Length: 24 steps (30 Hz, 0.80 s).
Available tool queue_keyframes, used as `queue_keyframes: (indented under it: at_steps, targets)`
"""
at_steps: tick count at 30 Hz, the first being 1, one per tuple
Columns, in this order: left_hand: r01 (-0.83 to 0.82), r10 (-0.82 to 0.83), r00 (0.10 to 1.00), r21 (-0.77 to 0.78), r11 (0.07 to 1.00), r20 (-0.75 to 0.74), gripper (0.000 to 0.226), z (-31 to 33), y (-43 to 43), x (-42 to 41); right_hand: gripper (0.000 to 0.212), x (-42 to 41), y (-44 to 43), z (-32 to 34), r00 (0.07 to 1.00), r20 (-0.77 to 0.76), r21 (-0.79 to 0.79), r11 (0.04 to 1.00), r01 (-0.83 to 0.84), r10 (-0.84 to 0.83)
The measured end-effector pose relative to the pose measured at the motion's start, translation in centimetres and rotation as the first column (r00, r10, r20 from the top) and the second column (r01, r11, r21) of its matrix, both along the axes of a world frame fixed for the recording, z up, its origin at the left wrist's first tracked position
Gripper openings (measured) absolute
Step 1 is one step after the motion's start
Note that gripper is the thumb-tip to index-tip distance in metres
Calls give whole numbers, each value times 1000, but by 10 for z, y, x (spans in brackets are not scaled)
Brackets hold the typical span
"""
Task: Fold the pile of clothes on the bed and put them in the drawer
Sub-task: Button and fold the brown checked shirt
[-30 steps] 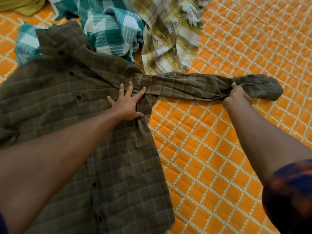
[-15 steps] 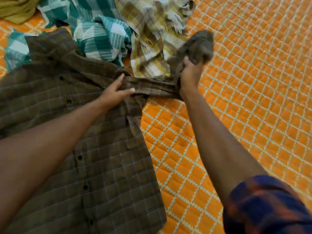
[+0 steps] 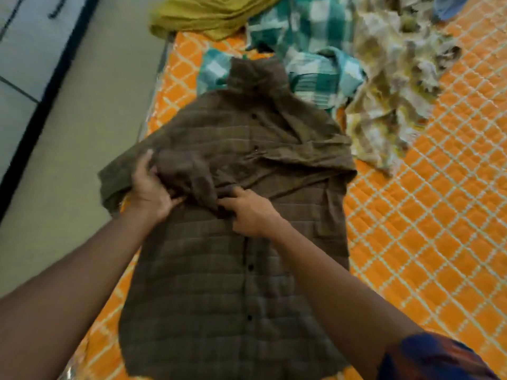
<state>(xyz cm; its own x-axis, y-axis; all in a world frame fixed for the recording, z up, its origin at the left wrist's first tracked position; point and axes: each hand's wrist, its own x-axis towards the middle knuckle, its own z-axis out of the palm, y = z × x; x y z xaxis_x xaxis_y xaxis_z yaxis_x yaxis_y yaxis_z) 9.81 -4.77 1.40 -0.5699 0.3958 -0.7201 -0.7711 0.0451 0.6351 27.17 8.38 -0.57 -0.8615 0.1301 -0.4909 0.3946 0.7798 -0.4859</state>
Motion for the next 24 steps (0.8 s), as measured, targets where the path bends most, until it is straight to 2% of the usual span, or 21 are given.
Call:
queue_keyframes:
  at_steps: [3,6,9,11,13,15,17,18,20,21,22,24]
  targets:
    - [95,-98,995,-137,986,-11,36,-13,-35,0,41,9,-5,-10,956,-179,-52,973,226,-232]
    - [114,-184,967,-348,931,-176,3,-27,-62,-10,24,-17,-9,-3,816,-379,-113,896,429,-438]
    - [-10,-276,855,-548,837,-439,11,-36,-92,-27,16,-74,-16,12,797,-458,-66,909,411,-394]
    - [-99,-264,842,-616,781,-470,10,-39,-114,-40,24,-123,-25,16,839,-479,-2,956,294,-259]
    - [-165,-67,928,-564,809,-367,17,-35,-127,-51,45,-172,-39,18,880,-468,64,990,126,-81]
    - [-286,257,958,-381,879,-127,21,-30,-131,-63,67,-216,-57,19,917,-385,133,989,-58,105]
    - [-419,454,878,-215,882,149,25,-22,-136,-72,78,-250,-76,21,938,-205,229,946,-230,278]
    - [-468,497,838,-169,867,226,29,-24,-140,-77,80,-265,-87,18,933,-116,285,911,-299,342]
    - [-489,512,810,-152,859,286,37,-30,-149,-87,71,-291,-110,11,904,47,356,838,-412,424]
    - [-464,492,820,-163,871,293,32,-36,-153,-90,59,-301,-117,6,896,86,346,830,-437,436]
    - [-433,470,830,-183,883,301,25,-41,-154,-92,47,-308,-122,3,897,81,309,845,-436,434]
    - [-371,431,854,-240,897,291,24,-47,-154,-96,31,-315,-122,-4,924,-32,106,921,-375,381]
